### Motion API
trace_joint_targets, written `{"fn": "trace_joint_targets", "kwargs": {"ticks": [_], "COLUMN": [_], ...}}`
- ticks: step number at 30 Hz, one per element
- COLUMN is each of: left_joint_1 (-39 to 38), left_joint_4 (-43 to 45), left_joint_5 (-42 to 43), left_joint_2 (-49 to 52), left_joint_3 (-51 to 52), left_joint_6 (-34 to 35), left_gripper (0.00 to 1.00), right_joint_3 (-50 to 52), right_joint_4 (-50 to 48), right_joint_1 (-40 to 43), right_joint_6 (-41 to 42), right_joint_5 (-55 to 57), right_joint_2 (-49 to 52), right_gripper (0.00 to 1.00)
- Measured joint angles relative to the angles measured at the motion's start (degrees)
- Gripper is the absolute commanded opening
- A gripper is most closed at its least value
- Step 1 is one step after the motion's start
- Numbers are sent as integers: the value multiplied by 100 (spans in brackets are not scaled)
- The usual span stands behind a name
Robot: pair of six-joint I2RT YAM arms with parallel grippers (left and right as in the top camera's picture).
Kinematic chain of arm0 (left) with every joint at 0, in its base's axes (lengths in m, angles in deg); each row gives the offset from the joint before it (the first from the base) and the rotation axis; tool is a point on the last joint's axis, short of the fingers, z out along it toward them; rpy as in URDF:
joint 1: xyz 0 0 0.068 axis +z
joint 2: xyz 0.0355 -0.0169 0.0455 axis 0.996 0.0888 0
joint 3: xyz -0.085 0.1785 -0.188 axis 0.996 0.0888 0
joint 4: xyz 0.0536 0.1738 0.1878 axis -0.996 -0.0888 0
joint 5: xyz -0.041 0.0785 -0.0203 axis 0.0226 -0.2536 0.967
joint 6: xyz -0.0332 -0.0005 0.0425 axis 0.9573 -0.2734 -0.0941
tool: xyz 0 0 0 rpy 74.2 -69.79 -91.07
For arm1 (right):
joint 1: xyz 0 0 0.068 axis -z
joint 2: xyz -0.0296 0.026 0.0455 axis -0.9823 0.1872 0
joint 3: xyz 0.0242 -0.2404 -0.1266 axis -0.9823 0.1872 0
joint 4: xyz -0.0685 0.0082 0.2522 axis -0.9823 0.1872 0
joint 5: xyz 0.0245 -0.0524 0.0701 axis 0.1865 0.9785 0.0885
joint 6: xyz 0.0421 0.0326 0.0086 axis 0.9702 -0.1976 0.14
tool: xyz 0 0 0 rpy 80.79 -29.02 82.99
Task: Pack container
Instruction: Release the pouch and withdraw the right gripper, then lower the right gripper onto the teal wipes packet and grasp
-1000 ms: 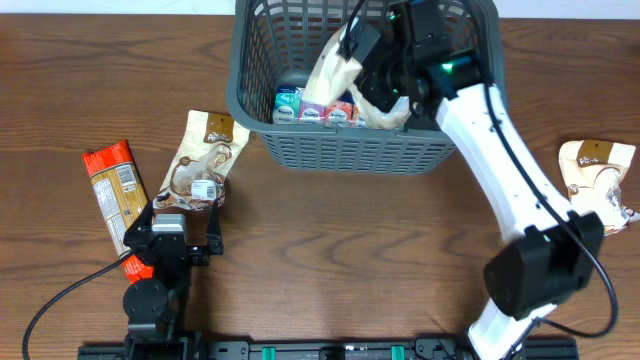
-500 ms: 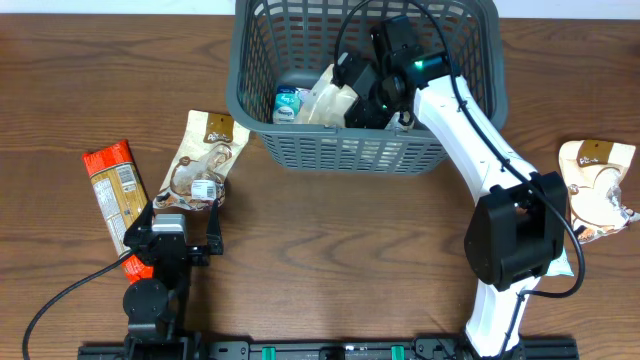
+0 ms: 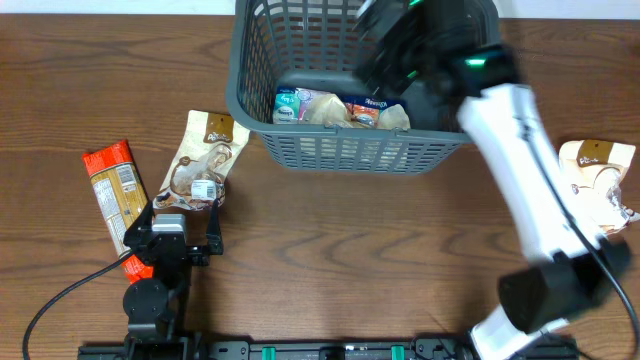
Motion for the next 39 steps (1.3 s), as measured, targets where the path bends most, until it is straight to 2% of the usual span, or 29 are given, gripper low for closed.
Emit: {"fn": "trace_joint_targets", "kwargs": {"ticks": [3,6,8,13,14,15,17,21,25,34,39], "left_joint_1": [0,0,0,0,0,0,0,2,2,2,0], "left_joint_4": [0,0,0,-2,0,0,0,0,0,0,0], "left_joint_5": [-2,-2,-2,-2,-2,0,0,0,0,-2,0], "left_joint_2": [0,0,0,0,0,0,0,0,0,0,0], "left_joint_3": [0,0,0,0,0,-2,0,0,-2,-2,-2], "left_joint_6": [0,0,0,0,0,0,0,0,0,0,0], "left_gripper": [99,99,99,99,99,99,98,99,99,99,99], "right_joint_3": [-422,-656,-710,-675,-651,-636,-592,-466,74,2140,3178], "right_joint_4": [-20,367,1016,2717,3062,3375,3904,4494,4555,4336,4022], "right_joint_1": [835,1862,2535,3589,3770,3945,4205,4389,4387,4387,4387], "right_joint_6": [632,1263,1565,1784,1794,1805,1779,1685,1648,1534,1329], "right_joint_5": [-15,-9,-24,155,210,254,297,299,260,260,269], "right_joint_2": [-562,-944,-1067,-903,-846,-796,-741,-763,-1025,-2994,-3589], "right_gripper": [98,89,90,92,93,99,99,99,99,98,99]}}
